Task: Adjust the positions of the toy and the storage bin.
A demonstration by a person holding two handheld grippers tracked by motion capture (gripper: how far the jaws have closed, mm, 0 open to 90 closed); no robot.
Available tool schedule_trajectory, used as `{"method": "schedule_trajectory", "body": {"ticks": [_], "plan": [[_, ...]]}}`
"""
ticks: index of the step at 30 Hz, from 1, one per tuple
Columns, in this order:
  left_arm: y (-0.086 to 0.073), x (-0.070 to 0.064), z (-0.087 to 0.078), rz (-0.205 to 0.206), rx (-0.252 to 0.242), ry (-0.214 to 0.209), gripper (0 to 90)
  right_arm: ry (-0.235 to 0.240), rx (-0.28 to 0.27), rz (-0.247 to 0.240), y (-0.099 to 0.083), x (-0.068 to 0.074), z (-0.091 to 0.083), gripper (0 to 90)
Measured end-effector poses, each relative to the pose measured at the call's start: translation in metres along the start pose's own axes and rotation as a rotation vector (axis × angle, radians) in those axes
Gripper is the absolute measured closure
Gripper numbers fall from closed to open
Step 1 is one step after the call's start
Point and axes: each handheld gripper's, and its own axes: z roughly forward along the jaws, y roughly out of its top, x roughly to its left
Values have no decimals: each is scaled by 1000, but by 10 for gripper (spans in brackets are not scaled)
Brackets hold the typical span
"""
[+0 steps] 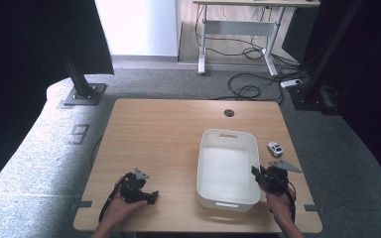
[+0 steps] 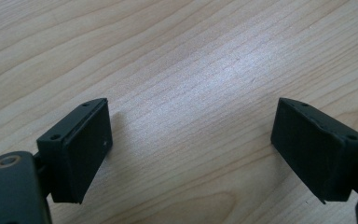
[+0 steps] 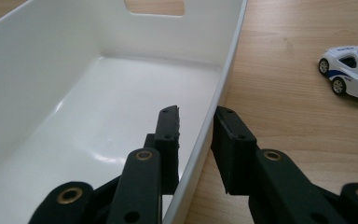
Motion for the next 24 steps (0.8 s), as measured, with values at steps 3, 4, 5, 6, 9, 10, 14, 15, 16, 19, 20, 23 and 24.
{"method": "schedule_trajectory", "body": {"ticks": [3, 4, 5, 6, 9, 10, 14, 15, 16, 19, 20, 23, 24], "plan": [[0, 0, 0, -1, 1, -2, 128, 1, -1, 0, 1, 3, 3, 718], [0, 0, 0, -1, 1, -2, 128, 2, -2, 0, 2, 5, 5, 718], [0, 0, 0, -1, 1, -2, 128, 2, -3, 1, 3, 6, 6, 719], [0, 0, 0, -1, 1, -2, 128, 2, -3, 1, 3, 6, 6, 719], [0, 0, 0, -1, 0, -1, 128, 1, -4, 4, 4, 9, 9, 719], [0, 0, 0, -2, 0, 0, 128, 3, -4, 4, 4, 10, 10, 719], [0, 0, 0, -2, -1, 0, 128, 3, -8, 9, 5, 12, 12, 719], [0, 0, 0, -2, -1, 0, 128, 3, -8, 9, 5, 12, 12, 719], [0, 0, 0, -1, -1, -1, 128, 3, -9, 10, 6, 12, 13, 719], [0, 0, 0, -1, 0, -1, 128, 4, -9, 16, 6, 14, 15, 719], [0, 0, 0, -1, -1, -2, 127, 7, -10, 25, 7, 15, 16, 719], [0, 0, 0, -1, -1, -2, 127, 7, -10, 29, 7, 16, 17, 719], [0, 0, 0, -1, -1, -2, 127, 7, -8, 26, 8, 17, 18, 719]]}}
